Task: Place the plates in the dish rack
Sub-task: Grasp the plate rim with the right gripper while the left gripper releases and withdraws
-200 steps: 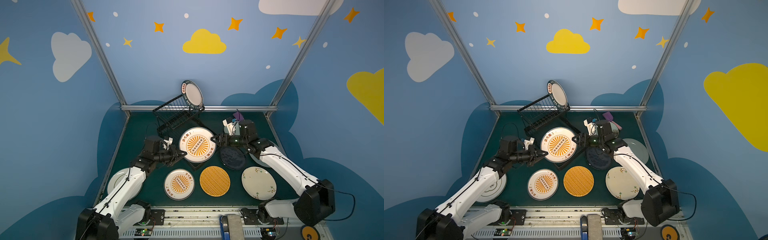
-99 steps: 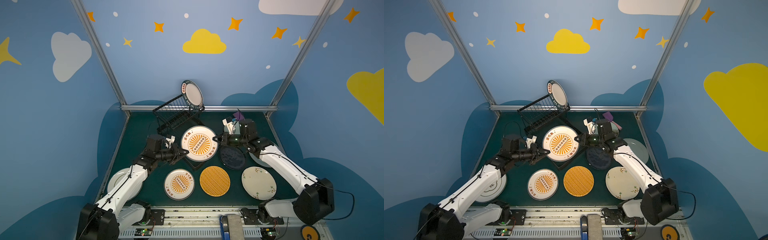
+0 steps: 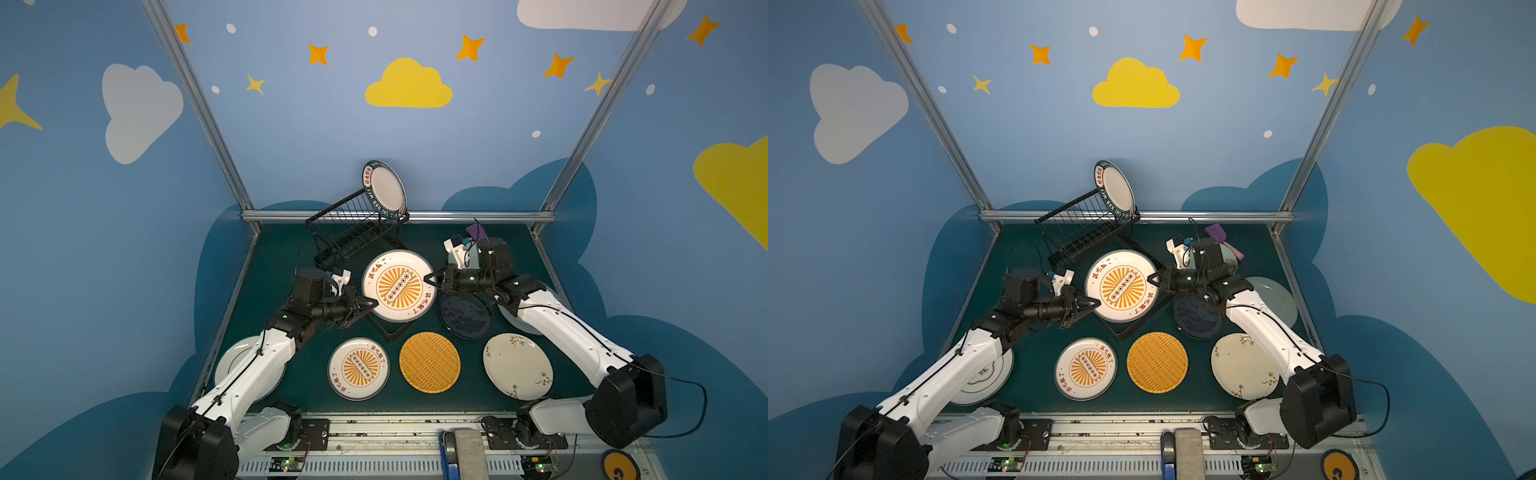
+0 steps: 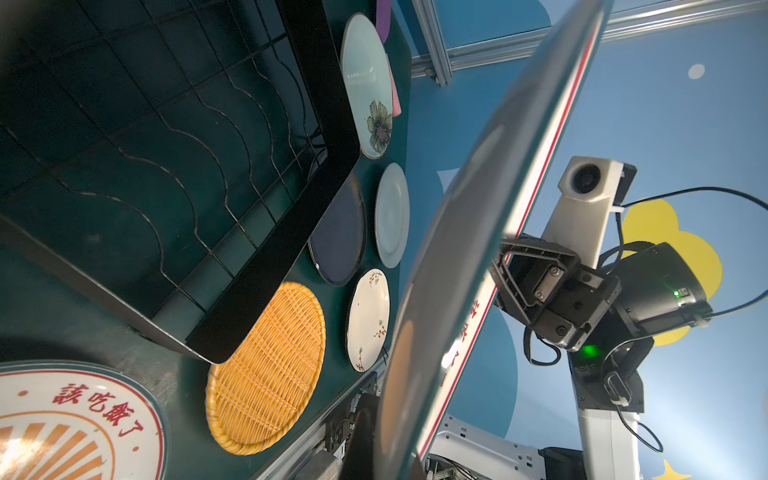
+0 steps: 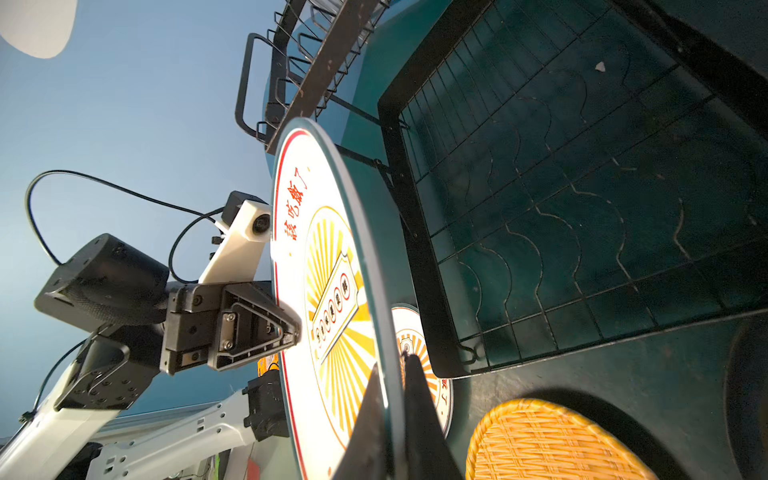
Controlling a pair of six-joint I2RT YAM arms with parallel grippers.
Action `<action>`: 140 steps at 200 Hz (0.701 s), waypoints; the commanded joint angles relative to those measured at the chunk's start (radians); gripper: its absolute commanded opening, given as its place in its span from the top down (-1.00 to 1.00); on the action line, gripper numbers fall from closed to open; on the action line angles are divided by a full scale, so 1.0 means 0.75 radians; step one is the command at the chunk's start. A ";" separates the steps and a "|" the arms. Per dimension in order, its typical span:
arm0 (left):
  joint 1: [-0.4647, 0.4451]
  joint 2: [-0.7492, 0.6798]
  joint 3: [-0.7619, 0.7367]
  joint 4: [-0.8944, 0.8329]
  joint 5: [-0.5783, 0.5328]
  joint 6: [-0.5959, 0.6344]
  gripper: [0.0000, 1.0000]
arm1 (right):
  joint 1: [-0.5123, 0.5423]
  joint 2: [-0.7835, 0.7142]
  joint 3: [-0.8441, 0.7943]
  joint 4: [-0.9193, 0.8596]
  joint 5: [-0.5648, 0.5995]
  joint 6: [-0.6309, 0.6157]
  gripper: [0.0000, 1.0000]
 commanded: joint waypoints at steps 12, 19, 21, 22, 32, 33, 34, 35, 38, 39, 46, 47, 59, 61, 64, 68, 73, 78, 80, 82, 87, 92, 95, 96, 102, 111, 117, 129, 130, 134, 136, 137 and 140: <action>0.012 0.001 0.068 0.028 0.025 0.048 0.92 | 0.013 0.006 0.007 0.013 -0.069 -0.015 1.00; 0.014 0.003 0.083 -0.028 0.004 0.081 0.87 | 0.012 0.000 0.013 0.008 -0.061 -0.022 1.00; 0.017 0.005 0.088 -0.046 -0.002 0.090 0.80 | 0.012 -0.004 0.014 0.004 -0.058 -0.025 1.00; 0.017 0.005 0.091 -0.055 -0.005 0.095 0.76 | 0.013 -0.005 0.015 0.002 -0.055 -0.026 1.00; 0.029 0.003 0.108 -0.122 -0.031 0.135 0.15 | 0.011 -0.031 0.029 -0.016 -0.006 -0.047 1.00; 0.030 0.002 0.109 -0.129 -0.031 0.136 0.09 | 0.011 -0.035 0.031 -0.019 -0.001 -0.048 1.00; 0.032 0.002 0.109 -0.135 -0.033 0.139 0.04 | 0.010 -0.039 0.032 -0.021 0.006 -0.051 1.00; 0.035 0.000 0.110 -0.140 -0.034 0.142 -0.01 | 0.010 -0.041 0.033 -0.022 0.009 -0.053 1.00; 0.040 -0.005 0.113 -0.157 -0.039 0.148 -0.15 | 0.010 -0.050 0.038 -0.029 0.034 -0.059 1.00; 0.042 -0.006 0.113 -0.162 -0.039 0.151 -0.19 | 0.009 -0.052 0.038 -0.032 0.040 -0.062 1.00; 0.054 -0.024 0.117 -0.210 -0.056 0.171 -0.48 | 0.007 -0.075 0.055 -0.051 0.088 -0.073 1.00; 0.058 -0.027 0.117 -0.217 -0.060 0.175 -0.51 | 0.007 -0.077 0.057 -0.053 0.097 -0.075 1.00; 0.090 -0.072 0.133 -0.338 -0.111 0.227 -0.94 | 0.006 -0.115 0.088 -0.080 0.192 -0.087 1.00; 0.095 -0.080 0.135 -0.359 -0.118 0.238 -0.98 | 0.007 -0.122 0.094 -0.083 0.208 -0.089 1.00; 0.105 -0.096 0.139 -0.388 -0.128 0.256 -1.00 | 0.009 -0.128 0.103 -0.090 0.231 -0.093 1.00; 0.119 -0.115 0.144 -0.428 -0.139 0.279 -1.00 | 0.009 -0.139 0.118 -0.099 0.259 -0.097 1.00; 0.137 -0.141 0.149 -0.478 -0.154 0.302 -1.00 | 0.009 -0.153 0.137 -0.108 0.294 -0.103 1.00; 0.159 -0.174 0.156 -0.525 -0.160 0.325 -1.00 | 0.012 -0.164 0.156 -0.117 0.330 -0.107 1.00; 0.169 -0.186 0.156 -0.540 -0.163 0.333 -1.00 | 0.013 -0.168 0.164 -0.120 0.343 -0.110 1.00; 0.177 -0.199 0.156 -0.557 -0.164 0.341 -1.00 | 0.012 -0.171 0.172 -0.121 0.356 -0.113 1.00; 0.199 -0.234 0.156 -0.590 -0.170 0.367 -1.00 | 0.017 -0.181 0.193 -0.125 0.391 -0.123 1.00; 0.218 -0.274 0.155 -0.619 -0.181 0.387 -1.00 | 0.021 -0.191 0.217 -0.130 0.423 -0.134 1.00; 0.230 -0.299 0.153 -0.637 -0.191 0.400 -1.00 | 0.023 -0.194 0.230 -0.132 0.444 -0.141 1.00; 0.234 -0.305 0.153 -0.637 -0.193 0.412 -1.00 | 0.024 -0.195 0.236 -0.135 0.450 -0.143 1.00; 0.250 -0.353 0.151 -0.669 -0.222 0.449 -1.00 | 0.034 -0.200 0.266 -0.138 0.490 -0.158 1.00; 0.266 -0.415 0.151 -0.727 -0.265 0.505 -1.00 | 0.051 -0.201 0.316 -0.144 0.563 -0.188 1.00; 0.275 -0.448 0.150 -0.755 -0.283 0.537 -1.00 | 0.067 -0.198 0.351 -0.146 0.617 -0.211 1.00; 0.292 -0.499 0.142 -0.785 -0.298 0.588 -1.00 | 0.109 -0.180 0.423 -0.129 0.728 -0.265 1.00; 0.294 -0.503 0.141 -0.786 -0.299 0.591 -1.00 | 0.113 -0.178 0.429 -0.127 0.736 -0.271 1.00; 0.296 -0.516 0.137 -0.789 -0.307 0.603 -1.00 | 0.130 -0.166 0.455 -0.122 0.763 -0.291 1.00; 0.296 -0.523 0.135 -0.788 -0.310 0.607 -1.00 | 0.137 -0.161 0.470 -0.121 0.790 -0.303 1.00; 0.297 -0.526 0.131 -0.787 -0.313 0.609 -1.00 | 0.140 -0.157 0.480 -0.121 0.801 -0.311 1.00; 0.297 -0.534 0.125 -0.784 -0.318 0.615 -1.00 | 0.153 -0.145 0.507 -0.120 0.830 -0.328 1.00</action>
